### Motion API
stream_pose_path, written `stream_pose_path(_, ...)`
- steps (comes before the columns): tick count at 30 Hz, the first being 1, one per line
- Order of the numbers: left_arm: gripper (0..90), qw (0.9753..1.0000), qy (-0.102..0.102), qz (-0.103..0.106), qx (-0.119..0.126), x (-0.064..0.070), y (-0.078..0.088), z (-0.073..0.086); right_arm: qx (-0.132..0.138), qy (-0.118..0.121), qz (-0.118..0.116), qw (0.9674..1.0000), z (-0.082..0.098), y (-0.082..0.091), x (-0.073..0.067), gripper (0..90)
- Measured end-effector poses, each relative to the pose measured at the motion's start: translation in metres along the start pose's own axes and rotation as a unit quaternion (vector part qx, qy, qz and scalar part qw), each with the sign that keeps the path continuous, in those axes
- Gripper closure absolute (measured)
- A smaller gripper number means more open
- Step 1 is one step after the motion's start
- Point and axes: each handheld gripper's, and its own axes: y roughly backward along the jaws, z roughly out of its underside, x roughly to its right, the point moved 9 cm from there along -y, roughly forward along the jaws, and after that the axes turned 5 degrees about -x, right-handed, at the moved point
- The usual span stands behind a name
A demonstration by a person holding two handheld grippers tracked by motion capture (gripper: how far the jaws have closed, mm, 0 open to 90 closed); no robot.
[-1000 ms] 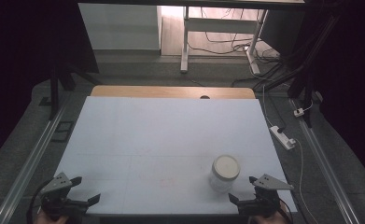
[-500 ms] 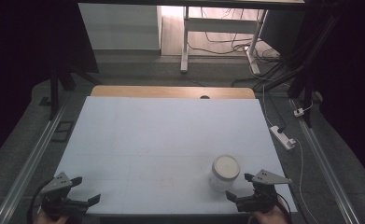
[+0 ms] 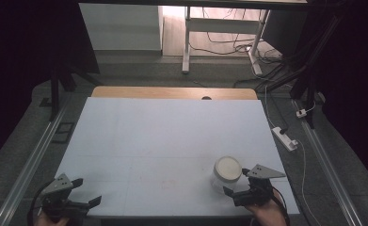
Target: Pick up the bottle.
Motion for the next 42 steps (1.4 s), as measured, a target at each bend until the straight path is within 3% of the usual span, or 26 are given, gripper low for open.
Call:
stream_pose_path(12,0.0,1.0,-0.002,0.0,0.001,0.0,0.0,0.0,-0.007,0.01,-0.022,0.9997,-0.005,-0.021,-0.002,0.0)
stream_pose_path(26,0.0,1.0,-0.003,0.0,0.0,0.0,0.0,0.0,-0.002,0.009,-0.033,0.9994,-0.008,-0.03,-0.001,2.4)
stream_pose_path(42,0.0,1.0,-0.004,-0.001,-0.002,0.001,-0.001,0.0,0.005,0.049,-0.011,0.9988,-0.009,-0.028,-0.002,6.1)
